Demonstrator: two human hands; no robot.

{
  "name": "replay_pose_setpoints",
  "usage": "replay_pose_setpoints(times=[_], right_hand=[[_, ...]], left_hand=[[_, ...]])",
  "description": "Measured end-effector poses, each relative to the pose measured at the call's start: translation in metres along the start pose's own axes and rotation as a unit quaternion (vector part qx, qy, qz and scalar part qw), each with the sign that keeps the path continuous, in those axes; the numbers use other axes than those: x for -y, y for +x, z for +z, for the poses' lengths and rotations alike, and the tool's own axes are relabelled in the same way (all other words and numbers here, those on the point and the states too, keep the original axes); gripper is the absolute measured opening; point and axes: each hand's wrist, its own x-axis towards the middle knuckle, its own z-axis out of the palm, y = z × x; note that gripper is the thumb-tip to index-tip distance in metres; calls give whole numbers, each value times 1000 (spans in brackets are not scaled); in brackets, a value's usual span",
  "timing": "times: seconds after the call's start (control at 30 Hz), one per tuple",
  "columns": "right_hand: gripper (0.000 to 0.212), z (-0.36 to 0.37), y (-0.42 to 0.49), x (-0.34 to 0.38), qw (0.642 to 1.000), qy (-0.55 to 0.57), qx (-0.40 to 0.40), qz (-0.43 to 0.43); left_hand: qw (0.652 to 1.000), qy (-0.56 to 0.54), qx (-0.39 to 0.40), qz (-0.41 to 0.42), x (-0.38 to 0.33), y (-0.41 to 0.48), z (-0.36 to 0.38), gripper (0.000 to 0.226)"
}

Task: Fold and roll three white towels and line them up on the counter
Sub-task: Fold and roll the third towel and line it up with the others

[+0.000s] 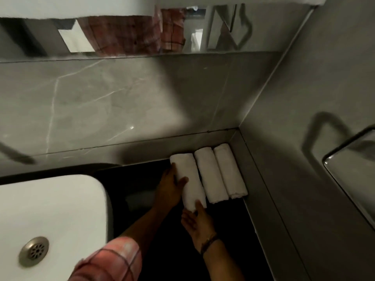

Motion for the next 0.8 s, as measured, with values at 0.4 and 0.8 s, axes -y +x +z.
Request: replay_pose_setpoints(times=[0.4,0.8], right_hand=[[44,8,19,7,998,42,-44,-4],[31,11,16,21,998,7,-63,-17]], left_hand=[[990,-115,23,-72,-9,40,17,85],[959,-232,33,-158,-25,62,4,79]])
